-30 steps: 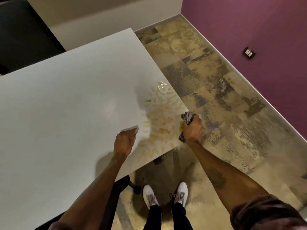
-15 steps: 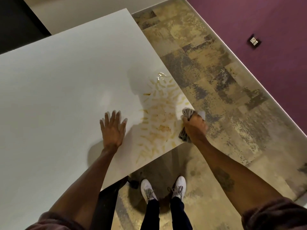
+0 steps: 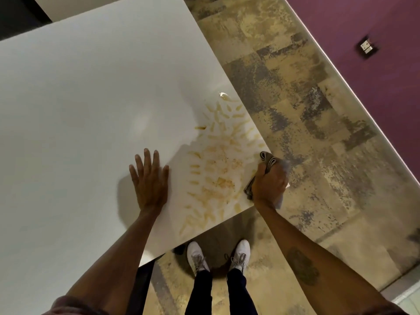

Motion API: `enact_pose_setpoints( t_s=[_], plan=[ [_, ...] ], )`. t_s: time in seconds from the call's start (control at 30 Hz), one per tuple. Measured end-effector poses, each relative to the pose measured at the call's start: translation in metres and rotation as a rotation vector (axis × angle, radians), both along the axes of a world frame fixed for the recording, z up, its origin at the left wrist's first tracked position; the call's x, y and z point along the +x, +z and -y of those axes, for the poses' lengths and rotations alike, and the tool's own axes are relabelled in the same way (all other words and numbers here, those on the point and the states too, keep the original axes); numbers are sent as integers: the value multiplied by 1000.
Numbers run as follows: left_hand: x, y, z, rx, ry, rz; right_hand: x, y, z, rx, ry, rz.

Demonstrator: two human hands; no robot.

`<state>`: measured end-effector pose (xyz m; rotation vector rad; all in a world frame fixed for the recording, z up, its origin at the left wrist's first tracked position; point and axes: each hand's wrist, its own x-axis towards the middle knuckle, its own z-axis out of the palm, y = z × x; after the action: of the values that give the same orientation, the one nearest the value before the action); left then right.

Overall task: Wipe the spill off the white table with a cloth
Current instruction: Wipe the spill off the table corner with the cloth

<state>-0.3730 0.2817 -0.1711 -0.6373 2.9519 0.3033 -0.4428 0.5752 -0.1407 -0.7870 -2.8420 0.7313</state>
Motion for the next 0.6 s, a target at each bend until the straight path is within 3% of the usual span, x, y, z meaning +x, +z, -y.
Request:
enact_pose_setpoints(
  t_s=[0.3,0.6],
  plan=[
    [1,5,-2,9,35,-40,-2,3,-6,-89,33,-33],
    [2,4,-2,24,35,-61,13,-8,-7,53,123,-146]
  ],
)
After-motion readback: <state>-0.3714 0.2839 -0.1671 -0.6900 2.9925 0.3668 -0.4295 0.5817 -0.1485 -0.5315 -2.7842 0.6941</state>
